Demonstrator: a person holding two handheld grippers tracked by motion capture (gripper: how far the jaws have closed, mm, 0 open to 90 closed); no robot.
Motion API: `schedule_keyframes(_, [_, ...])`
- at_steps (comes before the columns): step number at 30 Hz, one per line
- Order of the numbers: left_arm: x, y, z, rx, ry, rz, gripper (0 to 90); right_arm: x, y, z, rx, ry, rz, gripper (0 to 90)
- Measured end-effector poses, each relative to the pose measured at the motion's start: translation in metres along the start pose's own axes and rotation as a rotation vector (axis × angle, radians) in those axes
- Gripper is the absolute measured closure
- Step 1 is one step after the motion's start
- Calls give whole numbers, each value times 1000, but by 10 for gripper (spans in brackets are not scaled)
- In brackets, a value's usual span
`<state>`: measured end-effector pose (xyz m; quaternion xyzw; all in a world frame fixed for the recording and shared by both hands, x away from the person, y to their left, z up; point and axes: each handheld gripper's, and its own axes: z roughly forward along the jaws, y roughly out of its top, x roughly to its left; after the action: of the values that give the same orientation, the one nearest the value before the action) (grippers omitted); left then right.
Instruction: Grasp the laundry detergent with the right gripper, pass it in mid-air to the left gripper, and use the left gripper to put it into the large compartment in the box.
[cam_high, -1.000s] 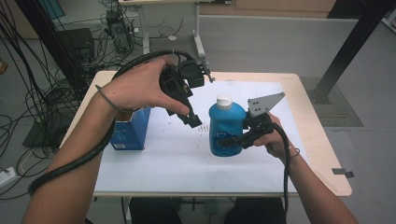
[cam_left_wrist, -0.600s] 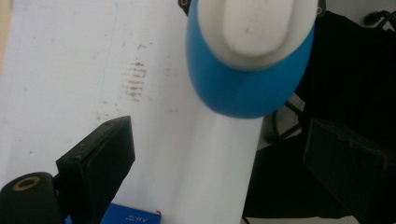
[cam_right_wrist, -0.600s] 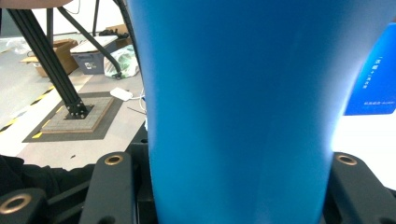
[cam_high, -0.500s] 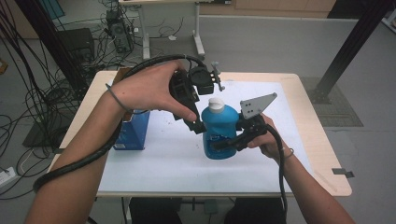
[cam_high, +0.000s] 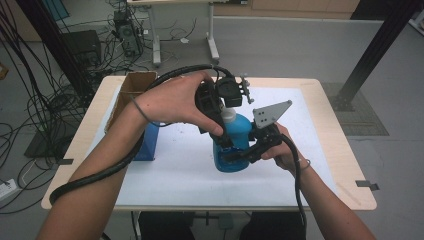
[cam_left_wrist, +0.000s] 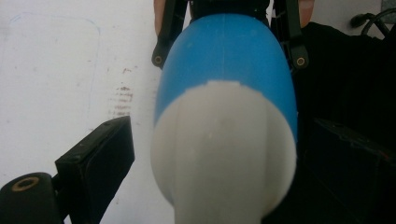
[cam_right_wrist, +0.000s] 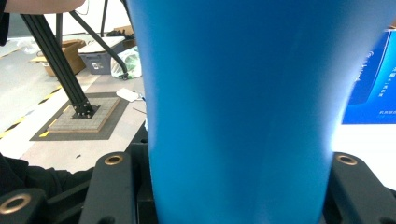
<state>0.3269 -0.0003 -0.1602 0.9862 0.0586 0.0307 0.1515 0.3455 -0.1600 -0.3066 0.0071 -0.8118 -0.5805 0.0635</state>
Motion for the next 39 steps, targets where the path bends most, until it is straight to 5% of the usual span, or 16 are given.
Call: schedule_keyframes(39, [-2,3,2,12,-6,1,88,2,-1,1,10,6,0,441])
